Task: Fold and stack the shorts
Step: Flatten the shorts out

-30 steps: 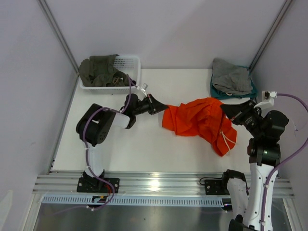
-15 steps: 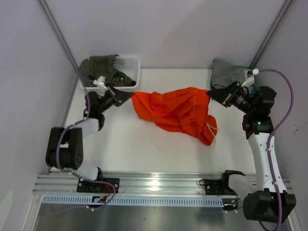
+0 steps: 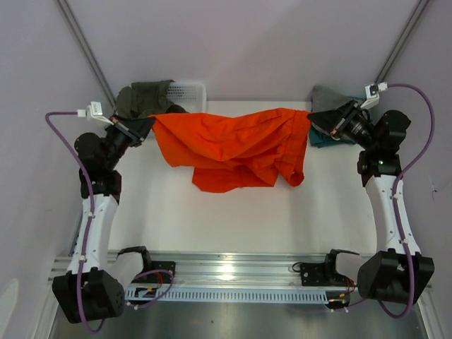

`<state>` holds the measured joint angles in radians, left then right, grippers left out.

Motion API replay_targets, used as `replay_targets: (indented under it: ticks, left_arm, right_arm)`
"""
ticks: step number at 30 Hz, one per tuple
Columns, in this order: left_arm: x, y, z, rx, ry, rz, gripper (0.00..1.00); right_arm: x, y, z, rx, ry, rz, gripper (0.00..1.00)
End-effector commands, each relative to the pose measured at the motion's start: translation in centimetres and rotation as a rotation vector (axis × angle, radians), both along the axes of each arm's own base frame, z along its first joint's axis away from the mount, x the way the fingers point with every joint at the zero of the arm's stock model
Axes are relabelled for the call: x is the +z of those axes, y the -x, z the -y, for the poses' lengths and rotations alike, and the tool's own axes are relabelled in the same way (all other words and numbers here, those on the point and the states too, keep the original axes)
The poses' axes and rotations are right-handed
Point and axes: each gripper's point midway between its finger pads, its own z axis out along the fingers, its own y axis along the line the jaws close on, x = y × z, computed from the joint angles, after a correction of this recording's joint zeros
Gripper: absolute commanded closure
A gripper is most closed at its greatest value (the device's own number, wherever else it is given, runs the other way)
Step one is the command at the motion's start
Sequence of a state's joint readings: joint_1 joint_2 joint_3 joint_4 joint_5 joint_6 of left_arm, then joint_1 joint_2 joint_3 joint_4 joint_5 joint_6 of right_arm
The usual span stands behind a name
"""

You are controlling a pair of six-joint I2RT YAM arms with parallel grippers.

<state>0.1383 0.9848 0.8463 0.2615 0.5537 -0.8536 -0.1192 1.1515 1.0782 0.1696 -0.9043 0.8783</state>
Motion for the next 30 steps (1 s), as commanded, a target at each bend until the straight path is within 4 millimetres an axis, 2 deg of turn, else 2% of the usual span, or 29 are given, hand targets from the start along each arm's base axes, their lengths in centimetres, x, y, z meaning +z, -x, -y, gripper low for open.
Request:
replay_targets:
  ticks: [1,2,4,5,8,13,14,15,16,17,19,20,21,22,23,24,25,27,28,29,30]
  left_arm:
    - [2.4,1.0,-1.9,0.043,-0.031,0.017,1.00]
    - [3.9,1.5,-1.9,0.042,-0.038,0.051,1.00]
    - [4.8,2.1,-2.3,0.047,-0.035,0.063,1.00]
    - [6.0,2.9,-2.1,0.040,-0.039,0.095,1.00]
    - [8.0,4.5,-2.5,0.066,-0.042,0.151,1.00]
    - [10.9,6.8,-1.3,0.020,-0.037,0.226,1.00]
    - [12.0,7.5,-1.0,0.014,-0.037,0.253,1.00]
    - [12.8,8.3,-0.7,0.007,-0.045,0.277,1.00]
    - [13.1,8.7,-0.6,0.010,-0.048,0.279,1.00]
    - [14.9,9.8,-0.3,0.010,-0.064,0.322,1.00]
    - [16.0,11.3,0.2,0.006,-0.081,0.354,1.00]
    - [17.6,12.6,0.6,0.008,-0.099,0.394,1.00]
    - [18.3,13.3,0.7,0.013,-0.108,0.411,1.00]
    - [18.9,14.4,1.0,0.017,-0.118,0.432,1.00]
    - [20.8,16.1,1.4,0.026,-0.145,0.479,1.00]
    - [21.1,16.6,1.4,0.035,-0.148,0.474,1.00]
    - [23.3,18.8,1.9,0.048,-0.168,0.535,1.00]
    - [23.6,19.7,2.1,0.061,-0.184,0.527,1.00]
    - [25.5,21.7,2.4,0.080,-0.211,0.584,1.00]
    - [25.9,22.3,2.5,0.088,-0.219,0.590,1.00]
    - [25.5,22.2,2.3,0.100,-0.219,0.558,1.00]
  right_arm:
    - [5.6,0.8,1.1,-0.008,0.019,0.182,1.00]
    - [6.3,1.1,1.1,0.006,0.021,0.207,1.00]
    - [7.0,1.4,1.8,-0.009,0.019,0.214,1.00]
    - [7.9,2.1,1.8,-0.010,0.022,0.233,1.00]
    - [8.9,2.8,2.6,-0.063,0.017,0.251,1.00]
    - [11.6,5.9,1.5,-0.035,0.007,0.328,1.00]
    - [11.8,6.3,1.4,-0.032,0.007,0.324,1.00]
    - [13.1,7.5,1.1,-0.032,0.029,0.371,1.00]
    - [13.2,7.9,1.0,-0.036,0.038,0.363,1.00]
    - [13.7,8.4,0.9,-0.045,0.049,0.374,1.00]
    - [15.6,10.7,0.5,-0.059,0.086,0.437,1.00]
    - [16.2,11.5,0.3,-0.058,0.094,0.456,1.00]
    - [16.9,12.3,0.1,-0.060,0.105,0.480,1.00]
    - [18.1,14.0,-0.3,-0.057,0.115,0.514,1.00]
    - [18.6,14.8,-0.5,-0.052,0.123,0.530,1.00]
    - [19.1,15.6,-0.7,-0.052,0.127,0.549,1.00]
    - [20.1,16.8,-0.9,-0.054,0.134,0.584,1.00]
    - [20.5,18.6,-1.3,-0.058,0.123,0.592,1.00]
    - [20.6,19.2,-1.5,-0.050,0.103,0.584,1.00]
    - [20.7,20.3,-1.8,-0.042,0.095,0.592,1.00]
    - [20.8,21.0,-2.0,-0.032,0.085,0.599,1.00]
